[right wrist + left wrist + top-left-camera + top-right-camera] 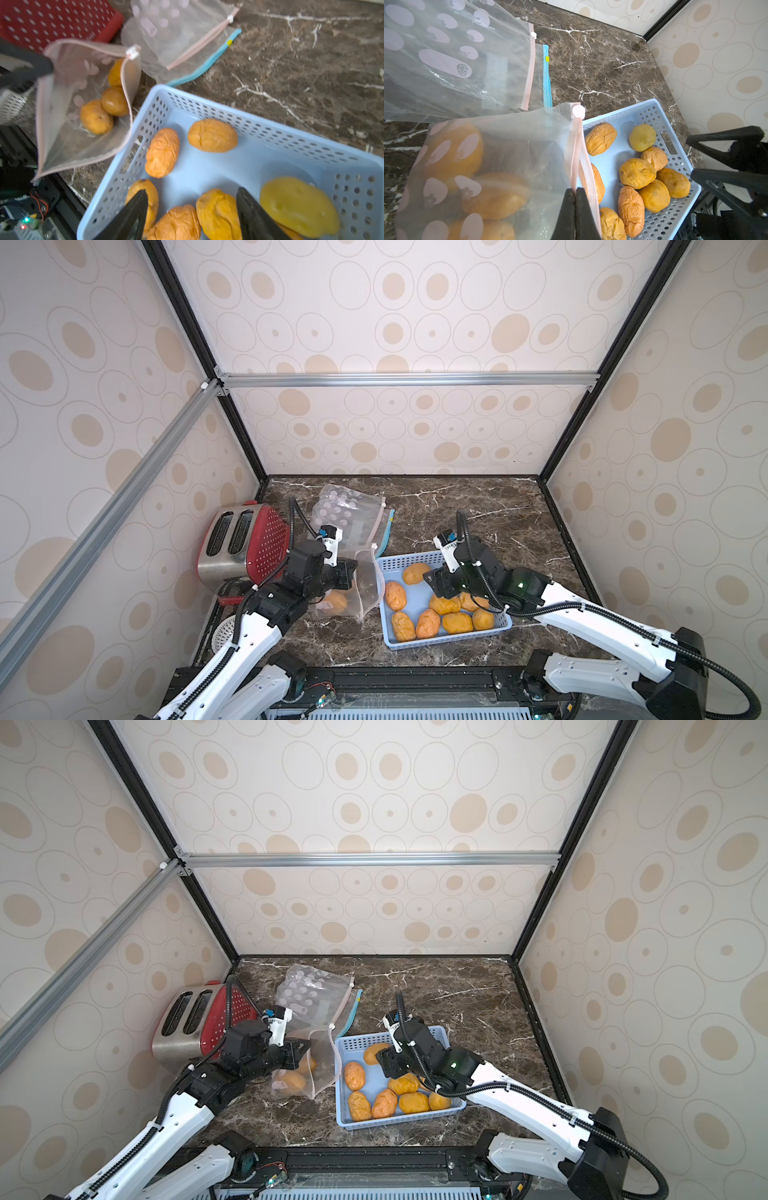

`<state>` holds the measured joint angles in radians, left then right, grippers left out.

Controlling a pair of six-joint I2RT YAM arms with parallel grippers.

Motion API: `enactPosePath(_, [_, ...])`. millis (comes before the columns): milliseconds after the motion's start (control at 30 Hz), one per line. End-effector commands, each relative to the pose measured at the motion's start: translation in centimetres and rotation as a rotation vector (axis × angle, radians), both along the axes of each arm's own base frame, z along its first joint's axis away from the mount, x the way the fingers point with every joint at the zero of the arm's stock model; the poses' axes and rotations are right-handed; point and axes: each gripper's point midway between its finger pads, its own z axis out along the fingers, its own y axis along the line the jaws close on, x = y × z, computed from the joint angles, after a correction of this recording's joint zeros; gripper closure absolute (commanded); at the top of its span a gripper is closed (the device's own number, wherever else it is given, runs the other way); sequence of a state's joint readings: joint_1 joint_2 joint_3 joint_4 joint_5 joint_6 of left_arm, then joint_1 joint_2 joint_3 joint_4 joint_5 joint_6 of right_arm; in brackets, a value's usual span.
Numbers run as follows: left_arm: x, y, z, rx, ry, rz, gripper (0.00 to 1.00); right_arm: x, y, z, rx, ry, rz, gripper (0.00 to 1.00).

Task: Put the potatoes into a zipper bag and zip it
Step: Pick up the potato from the basket.

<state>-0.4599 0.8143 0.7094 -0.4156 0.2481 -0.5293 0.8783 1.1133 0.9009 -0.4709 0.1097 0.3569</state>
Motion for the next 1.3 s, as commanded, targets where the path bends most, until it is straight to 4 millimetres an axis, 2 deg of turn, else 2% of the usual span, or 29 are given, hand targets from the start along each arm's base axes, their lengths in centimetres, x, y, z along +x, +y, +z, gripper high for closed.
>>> enactPosePath(0, [0.4, 0.2, 0.5, 0.009, -0.041, 0.003, 1.00, -2.0, -3.4, -2.9, -0.188, 0.144, -0.015, 0.30])
enactPosePath(133, [0.4, 0.2, 0.2, 0.011, -0.041, -0.001, 1.00, -3.4, -3.9, -4.5, -0.235, 0.265, 0.027, 0.29])
enactPosePath(233, [0.5, 0.1, 0.0, 0.018, -0.040, -0.005, 1.00, -4.0, -4.9, -5.6, -0.358, 0.329, 0.062, 0.29])
enactPosePath(367, [0.6, 0.0, -0.4, 0.031, -0.025, -0.014, 1.00, -3.0, -6.6, -6.8, -0.533, 0.325, 0.064, 0.22])
enactPosePath(567, [0.8, 0.2, -0.9, 0.040, -0.037, -0.004, 1.00, -2.6, -5.0, -8.0, -0.552, 0.326, 0.166, 0.18])
enactPosePath(1033, [0.9, 0.1, -1.7, 0.052, -0.014, -0.009, 1.00, -2.5, -4.6, -12.5, -0.683, 0.428, 0.261, 0.16])
enactPosePath(1133, [0.9, 0.1, -1.6, 0.052, -0.015, -0.007, 1.00, -2.2, -4.2, -13.3, -0.682, 0.430, 0.268, 0.19])
enactPosePath(1267, [0.9, 0.1, -1.8, 0.053, -0.012, -0.006, 1.00, -1.9, -3.5, -14.2, -0.669, 0.449, 0.253, 0.32])
